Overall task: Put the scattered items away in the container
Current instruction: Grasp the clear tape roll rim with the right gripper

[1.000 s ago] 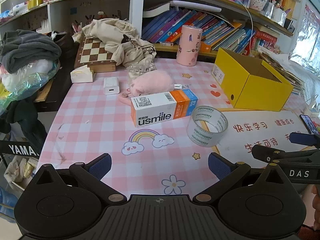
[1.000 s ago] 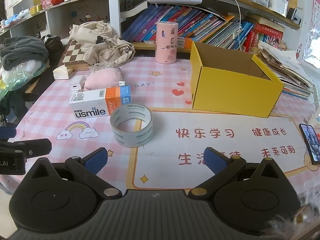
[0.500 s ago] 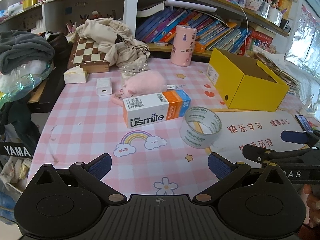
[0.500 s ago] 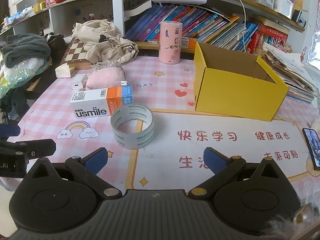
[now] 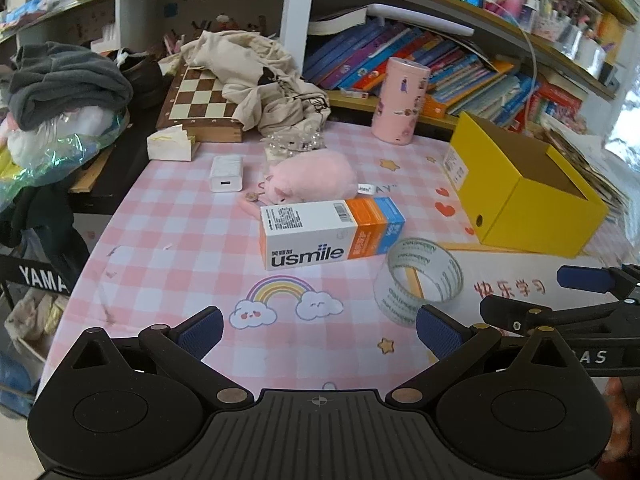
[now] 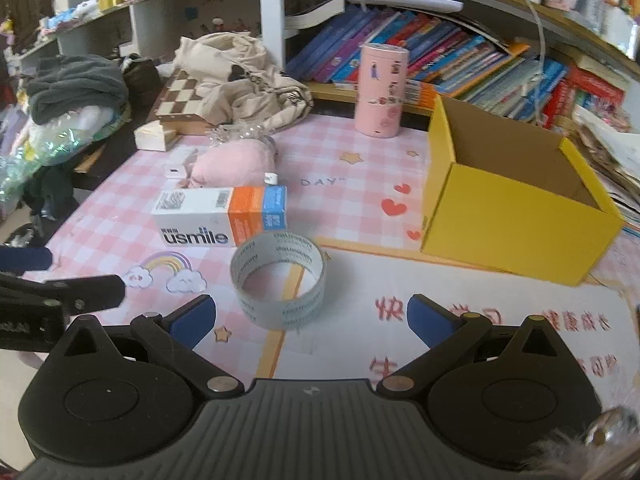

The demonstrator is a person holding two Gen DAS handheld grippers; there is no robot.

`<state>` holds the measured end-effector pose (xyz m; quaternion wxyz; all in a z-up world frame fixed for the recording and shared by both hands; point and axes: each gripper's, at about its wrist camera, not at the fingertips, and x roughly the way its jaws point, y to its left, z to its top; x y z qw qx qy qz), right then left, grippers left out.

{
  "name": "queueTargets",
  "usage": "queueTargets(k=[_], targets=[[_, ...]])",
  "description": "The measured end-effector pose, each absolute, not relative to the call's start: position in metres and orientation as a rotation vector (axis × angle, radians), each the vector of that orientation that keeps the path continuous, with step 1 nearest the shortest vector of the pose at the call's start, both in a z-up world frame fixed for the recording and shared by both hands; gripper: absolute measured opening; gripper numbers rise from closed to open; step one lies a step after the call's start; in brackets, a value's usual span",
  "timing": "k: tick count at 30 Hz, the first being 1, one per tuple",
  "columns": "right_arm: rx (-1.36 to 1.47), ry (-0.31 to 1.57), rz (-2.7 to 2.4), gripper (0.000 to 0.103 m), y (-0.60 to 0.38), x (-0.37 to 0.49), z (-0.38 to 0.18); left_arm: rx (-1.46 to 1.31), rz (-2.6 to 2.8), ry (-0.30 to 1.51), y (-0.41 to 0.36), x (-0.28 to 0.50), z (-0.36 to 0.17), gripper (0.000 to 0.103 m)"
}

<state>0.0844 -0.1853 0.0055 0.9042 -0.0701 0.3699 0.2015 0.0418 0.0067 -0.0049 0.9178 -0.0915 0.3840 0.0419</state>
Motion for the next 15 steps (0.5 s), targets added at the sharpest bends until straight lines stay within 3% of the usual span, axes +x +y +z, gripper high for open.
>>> queueTargets(k=[6, 15], targets=[[-0.186, 0.794, 0.480, 0.100, -0.190, 0.116, 0.003, -0.227, 0.144, 0.800, 0.000, 0.060, -0.009, 0.103], [-0.239, 0.867, 0.585, 0.072, -0.184, 0.153, -0.012, -0.266, 0.230, 0.836, -0.002, 0.080, -0.016, 0.103]])
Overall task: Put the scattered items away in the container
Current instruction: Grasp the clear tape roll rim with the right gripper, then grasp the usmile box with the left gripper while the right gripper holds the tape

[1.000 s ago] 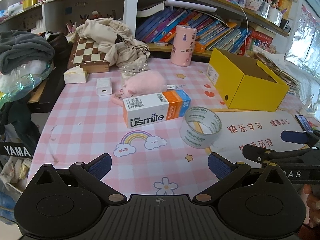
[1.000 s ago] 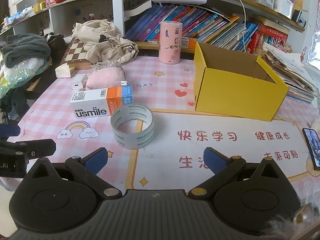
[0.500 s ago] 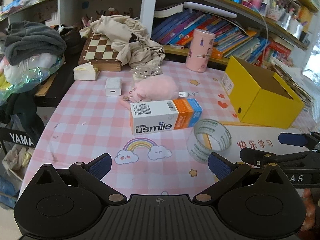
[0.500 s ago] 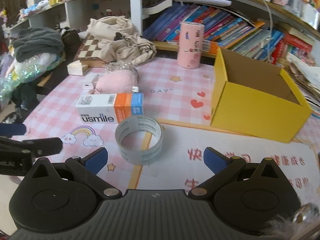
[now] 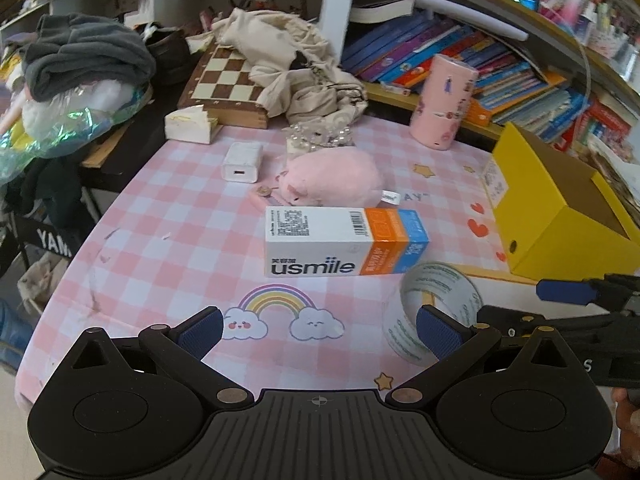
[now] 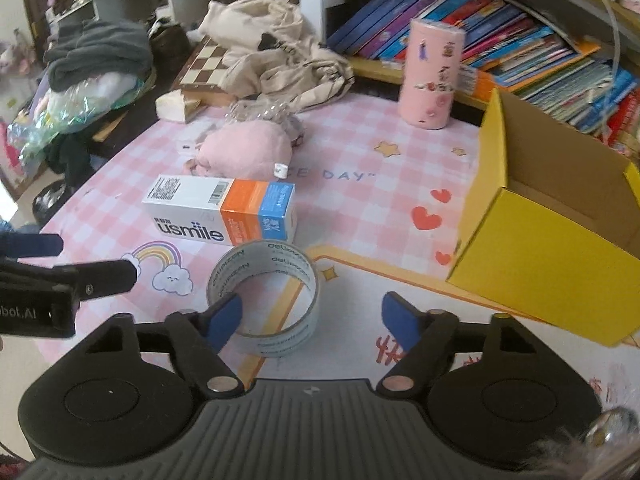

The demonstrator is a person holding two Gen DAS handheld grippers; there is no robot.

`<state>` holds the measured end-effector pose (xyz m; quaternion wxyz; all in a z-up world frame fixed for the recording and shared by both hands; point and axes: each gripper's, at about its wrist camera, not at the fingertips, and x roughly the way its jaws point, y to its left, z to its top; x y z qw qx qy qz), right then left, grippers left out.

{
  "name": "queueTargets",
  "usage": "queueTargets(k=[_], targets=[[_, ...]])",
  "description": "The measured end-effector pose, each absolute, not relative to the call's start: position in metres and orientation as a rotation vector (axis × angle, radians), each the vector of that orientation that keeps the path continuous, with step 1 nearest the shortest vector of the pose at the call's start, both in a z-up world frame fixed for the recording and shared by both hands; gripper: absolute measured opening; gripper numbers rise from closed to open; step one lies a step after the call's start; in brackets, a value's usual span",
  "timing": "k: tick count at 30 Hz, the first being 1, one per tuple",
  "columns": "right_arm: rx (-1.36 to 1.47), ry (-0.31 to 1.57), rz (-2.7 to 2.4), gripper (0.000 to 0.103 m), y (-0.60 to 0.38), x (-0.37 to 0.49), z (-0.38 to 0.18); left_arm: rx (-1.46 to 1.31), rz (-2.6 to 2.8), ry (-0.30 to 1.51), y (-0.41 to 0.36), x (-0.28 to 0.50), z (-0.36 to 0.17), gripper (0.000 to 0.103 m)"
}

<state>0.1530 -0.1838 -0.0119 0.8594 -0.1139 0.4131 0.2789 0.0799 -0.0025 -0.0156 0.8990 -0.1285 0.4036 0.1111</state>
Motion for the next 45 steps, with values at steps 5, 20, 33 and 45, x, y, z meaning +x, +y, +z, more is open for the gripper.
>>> queueTargets(k=[5, 20, 33, 45], targets=[[-0.293, 0.907, 0.637, 0.061, -0.171, 0.165, -0.026, -0.272, 0.256, 0.863, -0.003, 0.090, -0.020, 0.103], [-0.279, 1.039, 0.685, 0.023, -0.165, 0.200, -0.056, -0.215, 0.287, 0.856, 0.003, 0.120, -0.023, 0.102], [-0.253, 1.008, 0.596, 0.007, -0.193, 0.212, -0.052, 0.065, 0.203, 0.836, -0.011, 0.152, -0.031, 0.102], [-0.234, 1.042, 0.594, 0.007, -0.197, 0.214, -0.054, 0.332, 0.027, 0.843, -0.018, 0.183, -0.049, 0.098]])
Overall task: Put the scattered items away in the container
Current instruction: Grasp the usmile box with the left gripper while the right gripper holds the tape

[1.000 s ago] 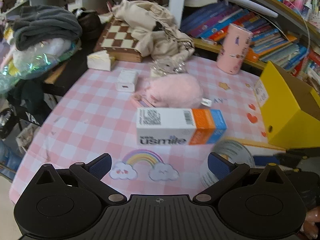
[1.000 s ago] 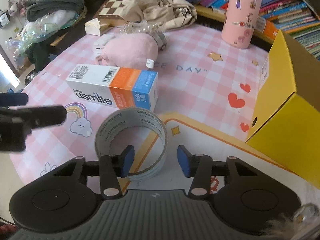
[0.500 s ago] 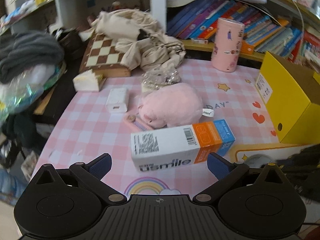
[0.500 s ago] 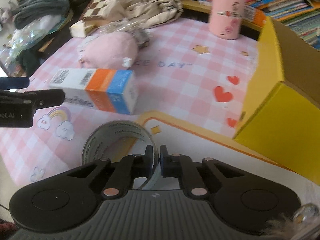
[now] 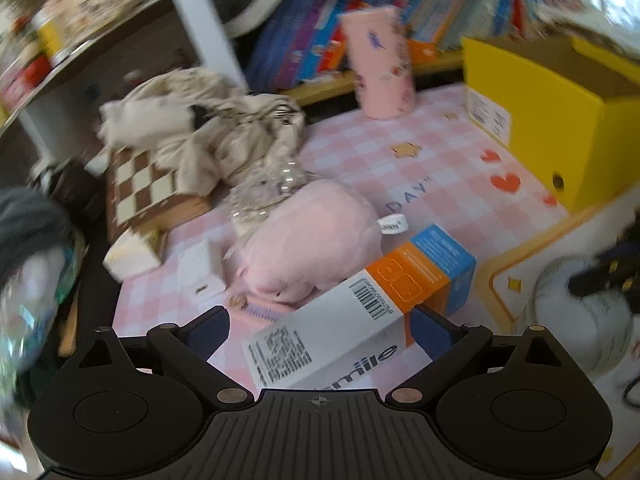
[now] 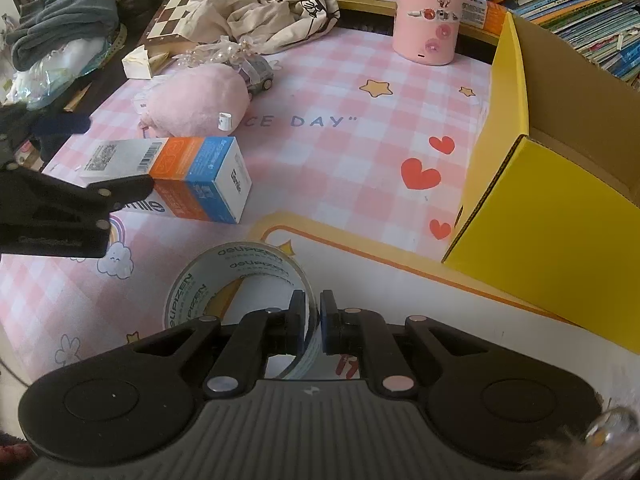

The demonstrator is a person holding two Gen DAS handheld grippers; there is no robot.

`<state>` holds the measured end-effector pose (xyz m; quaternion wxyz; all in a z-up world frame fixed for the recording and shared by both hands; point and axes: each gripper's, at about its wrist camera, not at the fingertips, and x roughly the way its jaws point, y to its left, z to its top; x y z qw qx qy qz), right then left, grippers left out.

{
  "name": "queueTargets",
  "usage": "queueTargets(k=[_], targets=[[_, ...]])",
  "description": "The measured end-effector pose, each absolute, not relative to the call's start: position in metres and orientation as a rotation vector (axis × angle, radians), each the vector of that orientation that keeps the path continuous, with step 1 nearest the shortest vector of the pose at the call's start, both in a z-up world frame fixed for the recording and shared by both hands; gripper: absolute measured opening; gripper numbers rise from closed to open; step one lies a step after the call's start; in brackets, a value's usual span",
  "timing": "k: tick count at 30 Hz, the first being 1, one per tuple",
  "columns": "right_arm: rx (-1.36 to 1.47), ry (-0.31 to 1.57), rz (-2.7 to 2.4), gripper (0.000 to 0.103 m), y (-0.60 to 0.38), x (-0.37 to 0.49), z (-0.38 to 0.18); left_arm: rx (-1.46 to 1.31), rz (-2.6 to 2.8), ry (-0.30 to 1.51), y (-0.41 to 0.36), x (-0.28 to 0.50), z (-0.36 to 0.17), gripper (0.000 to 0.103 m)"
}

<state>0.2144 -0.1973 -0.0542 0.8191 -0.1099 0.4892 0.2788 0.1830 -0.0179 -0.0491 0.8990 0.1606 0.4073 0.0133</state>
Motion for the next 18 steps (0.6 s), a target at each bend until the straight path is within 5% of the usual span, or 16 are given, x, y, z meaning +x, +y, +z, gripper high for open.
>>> queueTargets(k=[8, 18], targets=[[-0.238, 1.042, 0.591, 0.007, -0.197, 0.214, -0.054, 0.436, -0.042, 0.924, -0.024, 0.185, -0.068, 0.097], [-0.240, 1.045, 0.596, 0.007, -0.197, 0.216, -0.055, 0.282, -0.199, 0.961, -0.026, 0.155, -0.040, 0.064]])
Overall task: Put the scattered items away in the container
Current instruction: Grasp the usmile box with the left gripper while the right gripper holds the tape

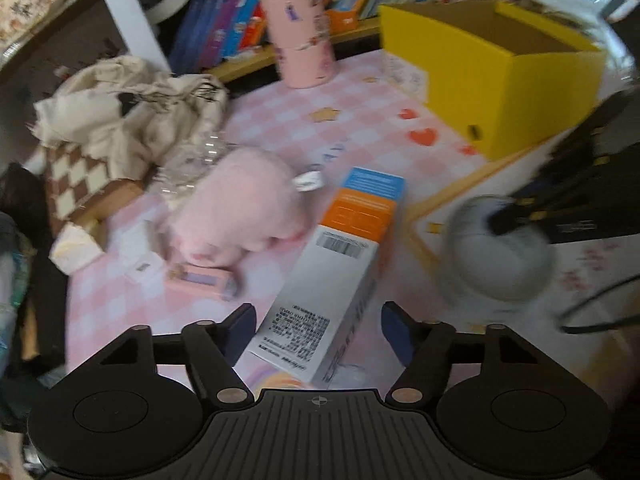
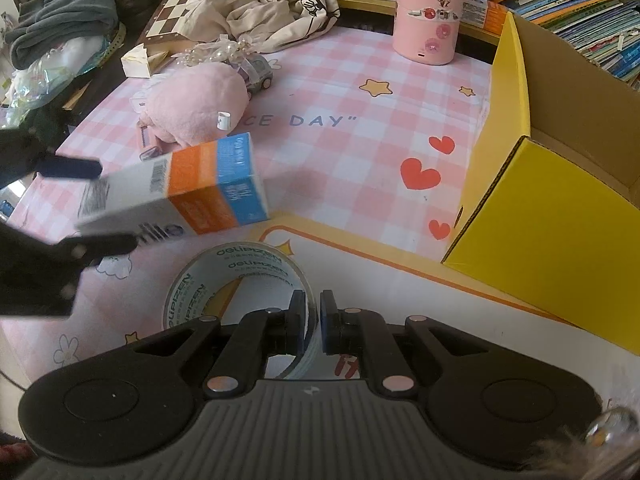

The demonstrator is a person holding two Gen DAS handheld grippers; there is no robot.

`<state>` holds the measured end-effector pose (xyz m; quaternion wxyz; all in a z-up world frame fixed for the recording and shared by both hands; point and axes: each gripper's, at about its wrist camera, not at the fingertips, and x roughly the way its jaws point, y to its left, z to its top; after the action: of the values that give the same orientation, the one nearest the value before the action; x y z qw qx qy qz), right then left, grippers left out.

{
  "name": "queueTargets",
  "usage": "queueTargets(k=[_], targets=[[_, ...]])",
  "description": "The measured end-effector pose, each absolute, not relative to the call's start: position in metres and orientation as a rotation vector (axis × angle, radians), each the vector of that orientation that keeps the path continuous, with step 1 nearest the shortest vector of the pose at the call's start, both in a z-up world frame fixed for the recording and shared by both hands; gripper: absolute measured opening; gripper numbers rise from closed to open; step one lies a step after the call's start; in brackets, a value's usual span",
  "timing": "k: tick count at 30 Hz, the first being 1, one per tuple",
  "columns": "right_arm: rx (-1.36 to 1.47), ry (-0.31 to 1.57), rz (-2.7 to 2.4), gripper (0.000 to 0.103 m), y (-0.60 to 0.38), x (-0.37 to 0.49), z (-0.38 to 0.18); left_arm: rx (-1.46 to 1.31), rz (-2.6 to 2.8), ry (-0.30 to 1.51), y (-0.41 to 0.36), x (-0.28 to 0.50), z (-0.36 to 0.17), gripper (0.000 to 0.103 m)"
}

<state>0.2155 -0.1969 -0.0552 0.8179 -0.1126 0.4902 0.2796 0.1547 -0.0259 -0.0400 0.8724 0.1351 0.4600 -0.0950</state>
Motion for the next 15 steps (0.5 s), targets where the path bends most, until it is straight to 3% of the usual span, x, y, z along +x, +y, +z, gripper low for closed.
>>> queueTargets(k=[7, 15], targets=[[-0.250, 1.048, 0.600, 0.008, -0.196, 0.216, -0.056, 0.361, -0.175, 0.940, -0.046, 0.172, -0.050, 0.066], [-0.252, 1.051, 0.605, 0.008, -0.196, 0.216, -0.056, 0.337, -0.167, 0.981, -0.047, 0.182, -0.068, 0.060]])
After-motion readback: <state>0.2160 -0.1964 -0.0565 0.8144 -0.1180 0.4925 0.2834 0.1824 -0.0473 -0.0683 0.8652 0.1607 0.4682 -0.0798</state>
